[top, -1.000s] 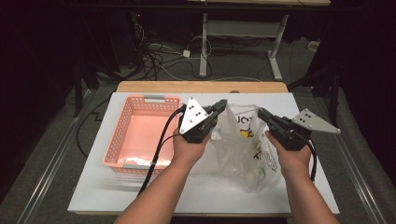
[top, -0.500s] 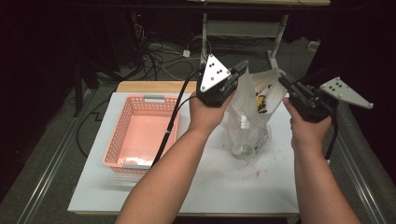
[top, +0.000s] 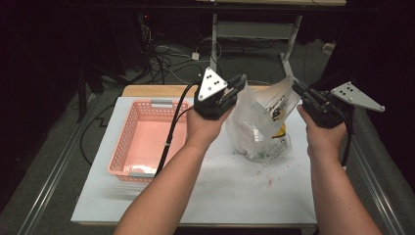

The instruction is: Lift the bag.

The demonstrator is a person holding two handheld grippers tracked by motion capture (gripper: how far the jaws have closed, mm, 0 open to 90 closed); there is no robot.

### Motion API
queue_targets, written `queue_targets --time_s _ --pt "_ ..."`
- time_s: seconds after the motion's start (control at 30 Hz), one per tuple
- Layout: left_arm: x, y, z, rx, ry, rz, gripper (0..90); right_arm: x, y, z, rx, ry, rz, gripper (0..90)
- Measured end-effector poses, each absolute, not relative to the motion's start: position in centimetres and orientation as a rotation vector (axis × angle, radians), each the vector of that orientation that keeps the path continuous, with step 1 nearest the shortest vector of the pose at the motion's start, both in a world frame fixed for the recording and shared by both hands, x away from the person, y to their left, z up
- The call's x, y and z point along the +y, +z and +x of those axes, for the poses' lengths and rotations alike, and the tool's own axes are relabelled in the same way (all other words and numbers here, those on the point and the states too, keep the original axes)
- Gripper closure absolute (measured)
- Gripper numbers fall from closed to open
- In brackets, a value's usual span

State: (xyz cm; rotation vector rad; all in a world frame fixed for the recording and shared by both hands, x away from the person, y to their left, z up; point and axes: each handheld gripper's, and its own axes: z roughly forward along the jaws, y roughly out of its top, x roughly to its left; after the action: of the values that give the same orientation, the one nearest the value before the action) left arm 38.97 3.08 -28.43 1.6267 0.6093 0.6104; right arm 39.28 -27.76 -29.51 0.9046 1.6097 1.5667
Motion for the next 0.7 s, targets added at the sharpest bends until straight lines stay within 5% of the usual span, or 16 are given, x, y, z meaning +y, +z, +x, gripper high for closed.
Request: queue_targets --time_s 0.17,0.47,0.7 --pt "5.3 -30.0 35.9 0.643 0.558 1.658 51.5 -27.8 -29.9 39.4 1.629 1.546 0.908 90.0" --pt "7.4 -35.7 28.6 0.654 0.46 1.732 32.6 -27.5 -30.4 39.1 1.651 1.54 0.897 90.0" --pt "7.2 -41.8 27.8 0.73 0.33 1.861 21.3 -27.2 -30.2 38.1 1.668 1.548 0.864 90.0"
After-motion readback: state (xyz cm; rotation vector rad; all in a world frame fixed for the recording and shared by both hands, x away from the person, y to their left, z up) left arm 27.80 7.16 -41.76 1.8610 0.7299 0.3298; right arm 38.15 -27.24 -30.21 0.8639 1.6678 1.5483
